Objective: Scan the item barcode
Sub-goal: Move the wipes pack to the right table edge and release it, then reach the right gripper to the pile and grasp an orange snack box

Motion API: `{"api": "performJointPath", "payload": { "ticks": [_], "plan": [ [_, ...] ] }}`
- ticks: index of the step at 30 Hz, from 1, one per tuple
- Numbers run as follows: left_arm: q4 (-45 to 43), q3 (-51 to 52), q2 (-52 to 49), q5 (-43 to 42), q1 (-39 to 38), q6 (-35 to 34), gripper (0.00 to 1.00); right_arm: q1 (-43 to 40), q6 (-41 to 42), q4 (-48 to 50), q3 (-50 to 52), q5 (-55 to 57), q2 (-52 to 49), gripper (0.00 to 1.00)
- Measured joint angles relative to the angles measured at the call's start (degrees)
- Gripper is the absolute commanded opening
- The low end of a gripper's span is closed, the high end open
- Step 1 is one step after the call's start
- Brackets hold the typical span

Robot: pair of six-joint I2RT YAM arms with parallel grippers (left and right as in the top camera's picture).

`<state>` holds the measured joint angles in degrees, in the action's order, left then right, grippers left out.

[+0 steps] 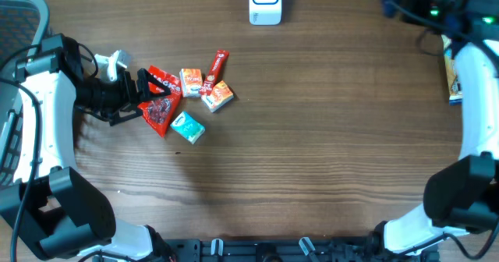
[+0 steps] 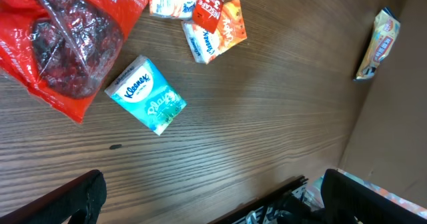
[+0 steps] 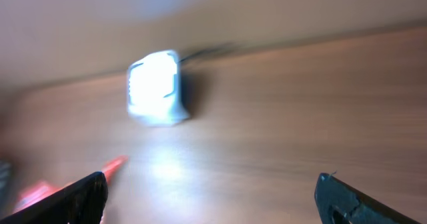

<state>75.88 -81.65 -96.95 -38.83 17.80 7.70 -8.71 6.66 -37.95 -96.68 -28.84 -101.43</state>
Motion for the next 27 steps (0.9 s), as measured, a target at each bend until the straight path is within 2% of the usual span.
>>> {"api": "performJointPath", "payload": {
  "ticks": [6,15,19,27],
  "plan": [
    [0.0,0.0,0.0,0.7,0.0,0.0,1.0,13.9,8.7,-2.8,3.3,-6.6,-1.2,0.95],
    [0.0,0.0,0.0,1.3,0.0,0.0,1.0,34.4,23.5,0.8,7.8,-1.9,-10.2,0.92],
    [0.0,0.0,0.0,1.3,0.0,0.0,1.0,39.3,27.8,1.6,8.0,0.2,-12.2,0.8],
    [0.0,0.0,0.0,1.3,0.0,0.0,1.0,45.2,41.9,1.2,8.0,10.2,-12.3,0.75]
  ]
}}
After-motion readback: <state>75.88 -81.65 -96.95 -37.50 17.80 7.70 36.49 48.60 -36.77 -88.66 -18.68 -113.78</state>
